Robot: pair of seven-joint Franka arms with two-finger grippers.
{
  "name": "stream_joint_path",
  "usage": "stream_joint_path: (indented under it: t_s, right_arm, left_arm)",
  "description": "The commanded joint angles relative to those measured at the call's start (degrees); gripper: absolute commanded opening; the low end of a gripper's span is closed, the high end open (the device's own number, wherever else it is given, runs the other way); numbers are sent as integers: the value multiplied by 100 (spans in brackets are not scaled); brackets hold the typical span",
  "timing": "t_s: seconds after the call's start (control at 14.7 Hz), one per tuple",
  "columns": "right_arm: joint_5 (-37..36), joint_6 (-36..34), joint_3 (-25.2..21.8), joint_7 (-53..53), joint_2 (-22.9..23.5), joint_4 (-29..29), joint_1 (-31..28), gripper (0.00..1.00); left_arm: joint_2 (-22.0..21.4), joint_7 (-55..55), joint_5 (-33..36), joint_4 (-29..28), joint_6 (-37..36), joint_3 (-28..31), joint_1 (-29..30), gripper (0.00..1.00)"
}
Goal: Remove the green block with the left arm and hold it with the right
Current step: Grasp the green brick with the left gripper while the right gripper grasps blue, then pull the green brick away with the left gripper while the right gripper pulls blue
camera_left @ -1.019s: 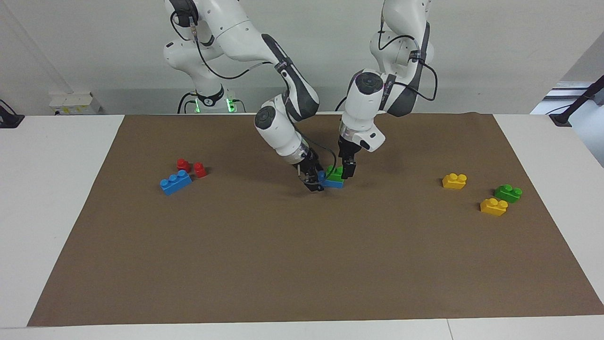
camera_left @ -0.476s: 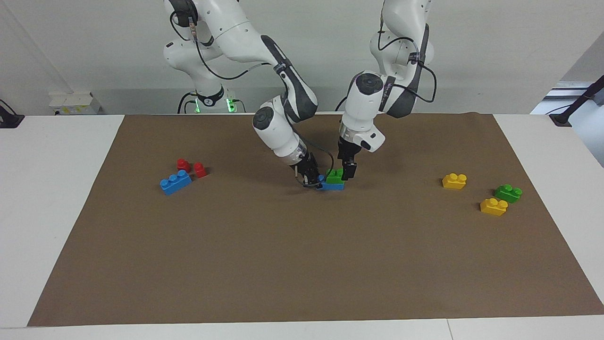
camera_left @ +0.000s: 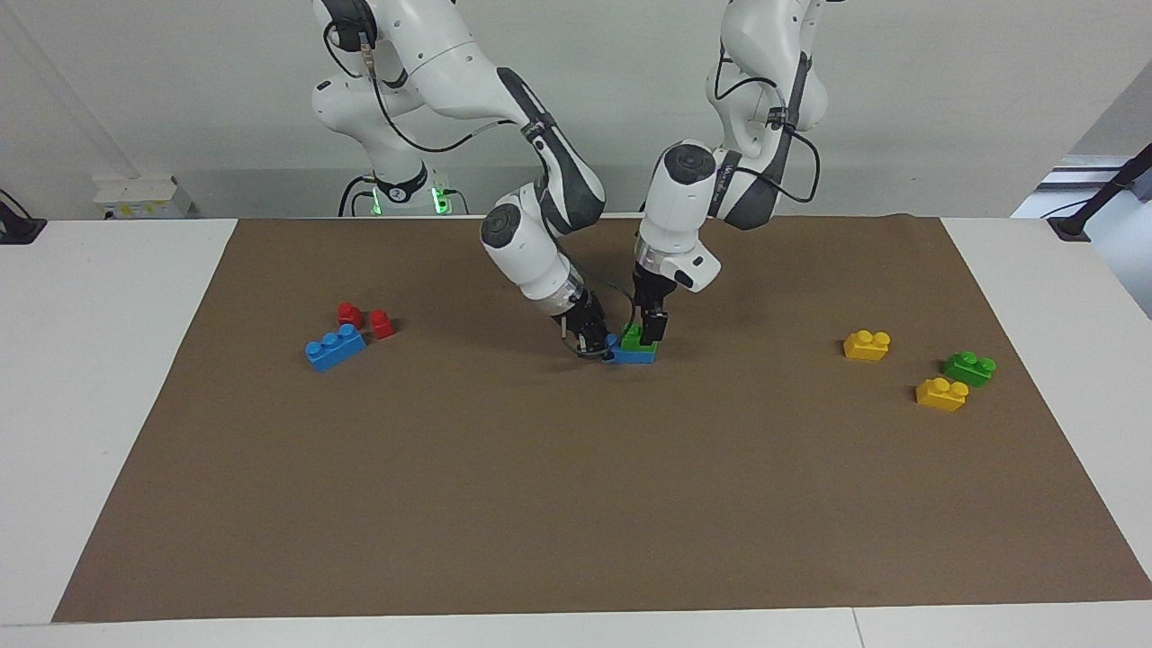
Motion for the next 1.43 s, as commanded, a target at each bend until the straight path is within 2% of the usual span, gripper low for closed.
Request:
stream_joint_path:
  t_s: [0.0, 0.34, 0.68, 0.82, 0.88, 0.95, 1.02, 1.09, 1.36]
  right_arm:
    - [173, 148, 41, -203, -18, -96, -59, 0]
    - [173, 148, 41, -212, -18, -96, -59, 0]
    - [173, 139, 41, -221, -18, -96, -59, 0]
    - [173, 139, 41, -221, -18, -96, -59, 0]
    - [173, 139, 41, -229, -18, -96, -59, 0]
    - [173, 139, 41, -221, -18, -96, -59, 0]
    - [173, 139, 41, -221, -18, -96, -59, 0]
    - [173, 139, 41, -221, -18, -96, -59, 0]
    - [164, 148, 41, -229, -18, -96, -59, 0]
  left_arm:
    - [-21, -132, 75, -106, 175, 96, -114, 100]
    - [5, -167, 137, -106, 219, 96, -114, 100]
    - [242, -492, 488, -62, 360, 96, -123, 100]
    - [242, -475, 506, -27, 334, 96, -123, 87]
    - [242, -457, 523, 8, 316, 96, -114, 75]
    - [251, -448, 524, 52, 298, 96, -114, 58]
    - [242, -413, 524, 79, 298, 96, -114, 24]
    - [242, -369, 524, 105, 255, 96, -105, 0]
    - [172, -352, 524, 149, 228, 78, -52, 0]
